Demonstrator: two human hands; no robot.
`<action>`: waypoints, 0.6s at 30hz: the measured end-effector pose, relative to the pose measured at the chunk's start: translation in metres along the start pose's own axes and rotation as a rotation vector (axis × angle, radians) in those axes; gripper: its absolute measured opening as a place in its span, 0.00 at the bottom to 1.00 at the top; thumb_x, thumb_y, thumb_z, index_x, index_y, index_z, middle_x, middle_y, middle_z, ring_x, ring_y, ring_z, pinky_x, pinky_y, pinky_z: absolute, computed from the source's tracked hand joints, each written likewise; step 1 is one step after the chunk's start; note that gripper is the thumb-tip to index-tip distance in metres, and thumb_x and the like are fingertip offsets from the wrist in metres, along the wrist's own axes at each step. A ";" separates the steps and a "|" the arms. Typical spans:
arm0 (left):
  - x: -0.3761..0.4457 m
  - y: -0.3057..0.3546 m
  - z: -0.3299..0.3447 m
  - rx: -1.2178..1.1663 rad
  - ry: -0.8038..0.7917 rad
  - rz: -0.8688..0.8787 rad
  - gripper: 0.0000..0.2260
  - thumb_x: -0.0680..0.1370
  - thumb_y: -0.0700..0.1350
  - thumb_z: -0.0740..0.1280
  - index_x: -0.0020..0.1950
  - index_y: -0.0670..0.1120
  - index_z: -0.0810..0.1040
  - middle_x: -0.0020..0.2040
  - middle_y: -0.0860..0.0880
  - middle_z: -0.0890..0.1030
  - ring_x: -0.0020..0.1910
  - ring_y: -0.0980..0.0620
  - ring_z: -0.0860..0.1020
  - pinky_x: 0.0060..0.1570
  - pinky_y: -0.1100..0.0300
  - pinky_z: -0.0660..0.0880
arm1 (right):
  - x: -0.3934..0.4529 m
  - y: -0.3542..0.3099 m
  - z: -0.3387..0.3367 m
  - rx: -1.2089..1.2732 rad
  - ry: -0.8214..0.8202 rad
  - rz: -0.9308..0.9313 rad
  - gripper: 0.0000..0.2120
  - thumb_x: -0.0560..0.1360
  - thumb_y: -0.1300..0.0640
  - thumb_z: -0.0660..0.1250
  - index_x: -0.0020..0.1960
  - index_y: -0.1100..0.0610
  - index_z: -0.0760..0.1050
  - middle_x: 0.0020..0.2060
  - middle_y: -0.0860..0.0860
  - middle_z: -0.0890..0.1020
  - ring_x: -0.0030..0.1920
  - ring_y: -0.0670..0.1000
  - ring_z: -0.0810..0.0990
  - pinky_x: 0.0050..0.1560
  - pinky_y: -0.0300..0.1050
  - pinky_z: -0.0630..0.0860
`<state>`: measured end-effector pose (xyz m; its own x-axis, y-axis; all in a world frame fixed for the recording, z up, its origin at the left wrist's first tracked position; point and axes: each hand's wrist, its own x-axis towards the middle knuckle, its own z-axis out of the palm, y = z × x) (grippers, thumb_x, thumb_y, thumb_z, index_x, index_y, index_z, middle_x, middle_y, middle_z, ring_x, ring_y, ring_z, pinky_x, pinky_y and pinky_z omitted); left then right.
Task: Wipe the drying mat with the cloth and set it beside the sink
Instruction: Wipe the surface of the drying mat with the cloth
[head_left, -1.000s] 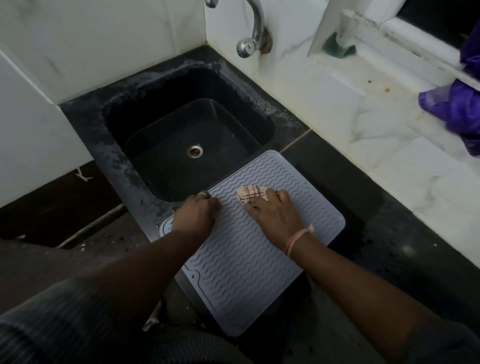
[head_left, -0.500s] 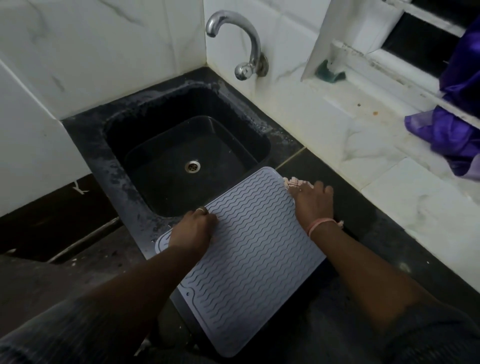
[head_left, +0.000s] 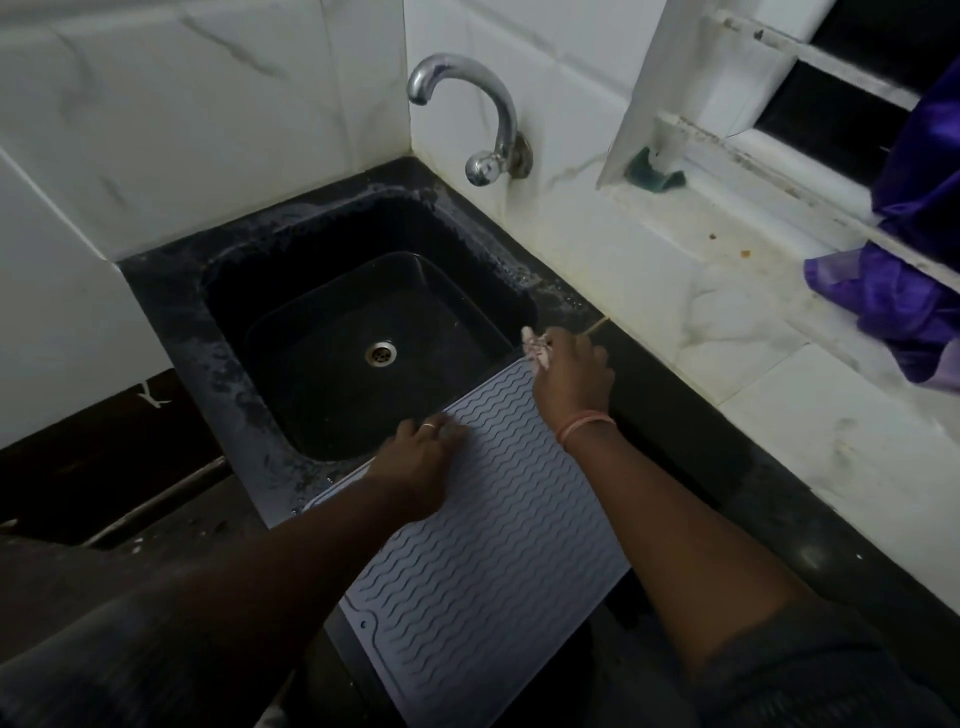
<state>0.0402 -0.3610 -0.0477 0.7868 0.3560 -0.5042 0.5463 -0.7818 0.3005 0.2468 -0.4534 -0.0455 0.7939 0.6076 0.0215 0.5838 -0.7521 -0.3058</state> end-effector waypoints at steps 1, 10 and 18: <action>0.008 0.009 -0.007 -0.071 -0.013 -0.003 0.42 0.77 0.41 0.71 0.84 0.57 0.50 0.84 0.49 0.51 0.80 0.40 0.55 0.75 0.43 0.65 | 0.003 -0.003 0.006 -0.061 -0.056 -0.034 0.24 0.78 0.55 0.69 0.72 0.50 0.69 0.66 0.56 0.74 0.65 0.62 0.70 0.60 0.60 0.71; 0.083 0.056 -0.017 -0.040 0.056 -0.051 0.31 0.79 0.46 0.69 0.81 0.48 0.61 0.78 0.45 0.66 0.73 0.41 0.68 0.69 0.48 0.70 | 0.004 -0.005 0.038 -0.281 -0.157 -0.095 0.16 0.83 0.54 0.55 0.68 0.52 0.74 0.65 0.55 0.77 0.63 0.62 0.73 0.60 0.63 0.69; 0.096 0.078 -0.027 0.164 -0.045 -0.163 0.51 0.70 0.49 0.81 0.84 0.50 0.52 0.81 0.43 0.54 0.77 0.37 0.60 0.66 0.42 0.72 | 0.011 0.001 0.034 -0.360 -0.238 -0.108 0.14 0.83 0.55 0.57 0.65 0.53 0.76 0.60 0.54 0.82 0.64 0.60 0.73 0.59 0.59 0.69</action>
<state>0.1655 -0.3738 -0.0505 0.6765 0.4643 -0.5717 0.6081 -0.7900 0.0780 0.2502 -0.4386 -0.0777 0.6887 0.6976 -0.1978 0.7165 -0.6965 0.0385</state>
